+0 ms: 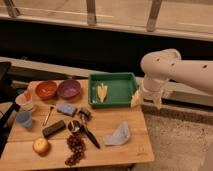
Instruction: Place eraser in red bowl
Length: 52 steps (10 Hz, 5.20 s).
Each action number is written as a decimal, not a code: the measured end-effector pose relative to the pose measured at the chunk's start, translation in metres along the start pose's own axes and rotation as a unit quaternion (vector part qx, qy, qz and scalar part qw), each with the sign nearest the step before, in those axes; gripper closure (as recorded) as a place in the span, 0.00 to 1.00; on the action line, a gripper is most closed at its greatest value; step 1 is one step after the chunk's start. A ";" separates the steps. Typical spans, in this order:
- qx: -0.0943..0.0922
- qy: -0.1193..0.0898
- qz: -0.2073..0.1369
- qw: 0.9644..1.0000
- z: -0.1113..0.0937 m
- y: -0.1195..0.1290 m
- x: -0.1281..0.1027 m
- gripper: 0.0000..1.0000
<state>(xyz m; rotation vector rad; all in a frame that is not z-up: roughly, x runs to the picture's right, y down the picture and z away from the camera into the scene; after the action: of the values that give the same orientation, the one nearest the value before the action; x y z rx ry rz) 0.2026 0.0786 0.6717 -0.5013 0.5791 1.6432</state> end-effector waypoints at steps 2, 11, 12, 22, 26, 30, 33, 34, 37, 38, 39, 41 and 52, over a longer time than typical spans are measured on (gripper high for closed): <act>0.005 -0.002 -0.006 1.000 -0.001 0.002 0.000 0.26; -0.034 -0.068 -0.162 0.984 -0.011 0.173 -0.021 0.26; -0.029 -0.068 -0.161 0.984 -0.011 0.168 -0.022 0.26; -0.068 -0.070 -0.223 0.970 0.025 0.268 -0.027 0.26; -0.097 -0.057 -0.272 0.956 0.048 0.335 -0.024 0.26; -0.112 -0.040 -0.303 0.945 0.062 0.370 -0.005 0.26; -0.112 -0.040 -0.305 0.945 0.061 0.372 -0.004 0.26; -0.110 -0.041 -0.305 0.945 0.061 0.370 -0.005 0.26; -0.107 -0.025 -0.331 0.937 0.077 0.390 0.014 0.26; -0.110 -0.021 -0.333 0.936 0.082 0.394 0.018 0.26; -0.118 -0.017 -0.338 0.934 0.087 0.400 0.021 0.26; -0.141 -0.010 -0.344 0.928 0.098 0.414 0.032 0.26; -0.196 0.041 -0.361 0.911 0.166 0.459 0.070 0.26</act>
<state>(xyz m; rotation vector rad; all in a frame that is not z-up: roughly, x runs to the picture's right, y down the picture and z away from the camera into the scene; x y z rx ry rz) -0.2617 0.1852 0.7992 -0.9538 0.0778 1.0161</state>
